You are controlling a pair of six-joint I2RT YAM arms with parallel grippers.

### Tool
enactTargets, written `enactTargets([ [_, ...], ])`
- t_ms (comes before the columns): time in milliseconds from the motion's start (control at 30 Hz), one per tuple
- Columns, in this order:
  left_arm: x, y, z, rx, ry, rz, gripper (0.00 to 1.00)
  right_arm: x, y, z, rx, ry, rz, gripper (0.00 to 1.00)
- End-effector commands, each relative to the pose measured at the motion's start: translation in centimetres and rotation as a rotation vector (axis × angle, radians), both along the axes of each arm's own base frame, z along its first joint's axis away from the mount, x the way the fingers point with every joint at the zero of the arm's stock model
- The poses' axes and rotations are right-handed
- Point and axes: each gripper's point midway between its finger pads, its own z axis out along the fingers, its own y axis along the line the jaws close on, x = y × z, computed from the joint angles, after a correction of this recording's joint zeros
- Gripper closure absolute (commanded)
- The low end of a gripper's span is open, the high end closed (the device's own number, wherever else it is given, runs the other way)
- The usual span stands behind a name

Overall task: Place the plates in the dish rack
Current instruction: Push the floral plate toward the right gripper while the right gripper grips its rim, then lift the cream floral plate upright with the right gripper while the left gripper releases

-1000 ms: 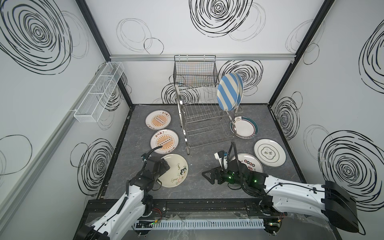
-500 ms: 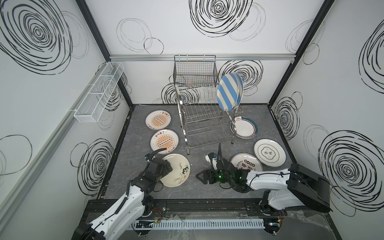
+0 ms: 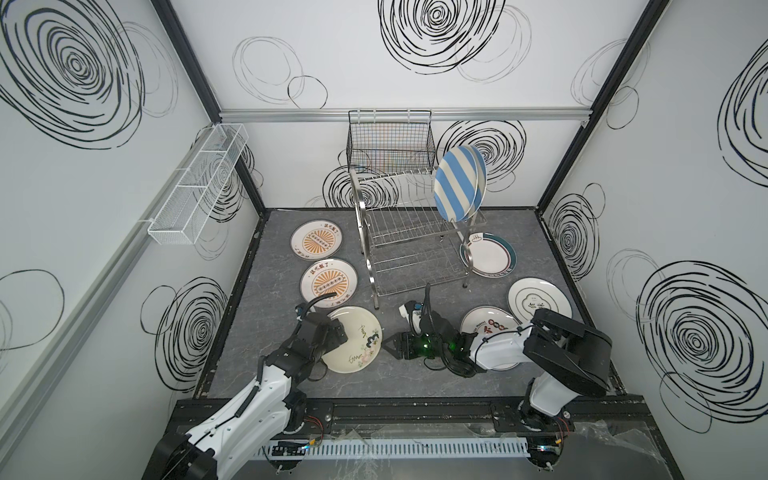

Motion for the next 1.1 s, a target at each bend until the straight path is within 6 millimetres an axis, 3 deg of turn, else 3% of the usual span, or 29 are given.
enactTargets([
  [0, 0.6, -0.9, 1.2, -0.035, -0.042, -0.041, 0.04, 1.0, 2.0, 1.6, 0.088, -0.008, 0.005, 0.38],
  [333, 0.2, -1.9, 1.6, -0.091, -0.064, -0.077, 0.04, 1.8, 3.1, -0.6, 0.084, 0.046, -0.012, 0.45],
  [533, -0.1, -2.3, 1.6, -0.105, -0.061, -0.095, 0.04, 2.2, 2.9, -1.6, 0.090, 0.103, -0.057, 0.56],
  [900, -0.9, -3.2, 2.2, -0.132, -0.097, -0.123, 0.04, 2.6, 4.3, -1.6, 0.077, 0.148, -0.048, 0.75],
  [1067, -1.1, -3.6, 2.2, -0.130, -0.093, -0.145, 0.04, 2.6, 3.8, -1.0, 0.082, 0.155, -0.079, 0.84],
])
